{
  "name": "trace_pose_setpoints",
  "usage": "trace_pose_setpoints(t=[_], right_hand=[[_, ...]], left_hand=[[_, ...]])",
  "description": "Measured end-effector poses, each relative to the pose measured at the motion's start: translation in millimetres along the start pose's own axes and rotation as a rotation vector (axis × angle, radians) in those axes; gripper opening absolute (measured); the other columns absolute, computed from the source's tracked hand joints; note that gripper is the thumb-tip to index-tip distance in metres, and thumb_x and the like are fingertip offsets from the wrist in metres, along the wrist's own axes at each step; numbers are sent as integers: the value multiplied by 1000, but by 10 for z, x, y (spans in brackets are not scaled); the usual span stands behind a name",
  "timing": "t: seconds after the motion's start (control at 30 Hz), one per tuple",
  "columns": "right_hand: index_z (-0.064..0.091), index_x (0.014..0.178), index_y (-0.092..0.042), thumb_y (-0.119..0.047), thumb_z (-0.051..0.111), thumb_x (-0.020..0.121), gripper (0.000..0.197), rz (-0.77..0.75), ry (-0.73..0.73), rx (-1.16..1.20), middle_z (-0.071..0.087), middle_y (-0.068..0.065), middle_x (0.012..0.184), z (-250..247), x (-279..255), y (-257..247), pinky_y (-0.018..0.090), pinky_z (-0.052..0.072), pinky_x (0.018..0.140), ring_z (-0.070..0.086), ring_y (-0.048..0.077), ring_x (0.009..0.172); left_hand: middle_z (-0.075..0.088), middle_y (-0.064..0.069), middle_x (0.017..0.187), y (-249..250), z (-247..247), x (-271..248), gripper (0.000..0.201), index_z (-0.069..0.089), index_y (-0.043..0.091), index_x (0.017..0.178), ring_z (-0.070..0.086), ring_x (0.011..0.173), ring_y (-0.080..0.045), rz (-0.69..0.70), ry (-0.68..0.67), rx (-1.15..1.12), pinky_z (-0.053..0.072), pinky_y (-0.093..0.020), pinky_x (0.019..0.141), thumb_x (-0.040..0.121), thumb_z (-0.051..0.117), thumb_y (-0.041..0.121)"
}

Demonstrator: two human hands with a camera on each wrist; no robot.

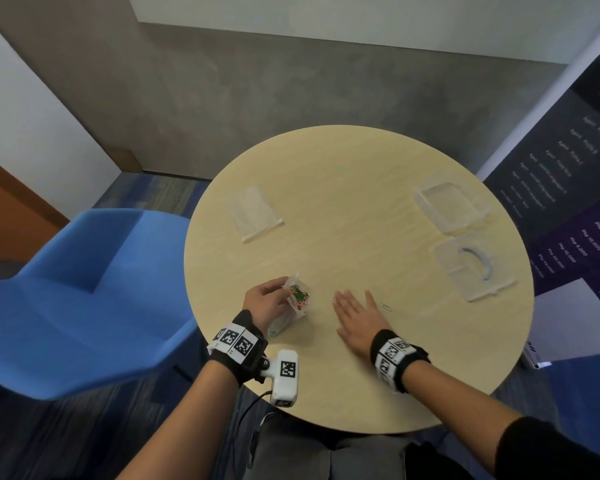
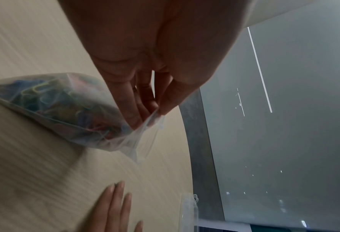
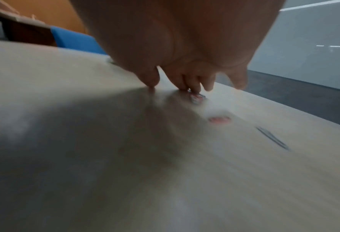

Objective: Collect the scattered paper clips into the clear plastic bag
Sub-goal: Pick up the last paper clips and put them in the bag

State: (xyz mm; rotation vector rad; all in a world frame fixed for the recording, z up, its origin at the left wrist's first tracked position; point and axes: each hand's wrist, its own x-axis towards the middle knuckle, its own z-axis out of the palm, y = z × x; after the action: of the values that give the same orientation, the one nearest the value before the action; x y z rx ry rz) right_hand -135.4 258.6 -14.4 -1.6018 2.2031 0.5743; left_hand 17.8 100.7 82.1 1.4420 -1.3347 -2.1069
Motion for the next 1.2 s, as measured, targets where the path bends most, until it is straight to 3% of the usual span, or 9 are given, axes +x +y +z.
trace_pose_setpoints(t=[0.17,0.23,0.3,0.4,0.53,0.63,0.93,1.07,1.2], right_hand=[[-7,152,-12,-43,8,98,64,146,-107,164,-23,2,156,239,-277,365,53,5,117,-11,30,147],[18,149,0,-20,36,96,60,133,48,176,2,12,157,314,-349,371,52,26,113,18,39,144],[57,123,8,8,60,61,63,140,53,184,47,28,136,381,-356,325,49,54,88,58,44,115],[74,94,1,17,78,30,67,192,94,265,70,21,103,461,-346,289,35,60,64,71,36,90],[71,91,-1,8,83,51,43,158,183,210,69,17,105,337,-388,302,34,59,64,67,32,94],[63,108,0,-1,52,90,21,123,108,182,58,14,116,146,-366,334,36,49,86,54,30,109],[76,88,-8,-22,62,87,19,352,73,484,73,8,90,-458,104,433,29,55,81,67,23,89],[80,78,-10,-19,75,77,10,536,222,931,76,6,80,-432,224,569,28,58,78,71,18,78],[75,85,-2,-5,81,72,14,548,238,1878,74,17,93,-545,164,520,29,59,80,73,26,84]], left_hand=[[67,-17,98,15,26,-30,25,69,8,98,64,89,-32,11,-25,-9,58,-24,60,88,54,-9],[67,-17,98,18,29,-24,25,70,10,93,65,90,-32,9,-28,-1,59,-28,65,87,55,-8],[68,-18,99,15,25,-6,24,71,8,96,66,91,-33,1,-29,9,58,-32,71,86,56,-8],[69,-19,102,24,33,-7,24,71,10,95,66,94,-33,-4,-28,24,57,-34,76,85,57,-8],[68,-15,98,54,68,-36,26,70,8,99,67,87,-29,-17,-41,24,59,-27,63,85,56,-9],[68,-14,94,68,101,-47,28,69,4,106,67,80,-23,-17,-41,17,57,-21,54,85,57,-10],[66,-15,90,111,229,-99,27,67,0,107,65,74,-23,-27,-35,-6,57,-21,51,86,55,-13],[66,-17,93,133,243,-104,31,64,-6,115,66,75,-23,-39,-35,-14,56,-20,50,87,54,-13],[65,-14,85,160,265,-104,32,62,-9,116,65,72,-23,-33,-42,-38,55,-20,48,87,51,-16]])
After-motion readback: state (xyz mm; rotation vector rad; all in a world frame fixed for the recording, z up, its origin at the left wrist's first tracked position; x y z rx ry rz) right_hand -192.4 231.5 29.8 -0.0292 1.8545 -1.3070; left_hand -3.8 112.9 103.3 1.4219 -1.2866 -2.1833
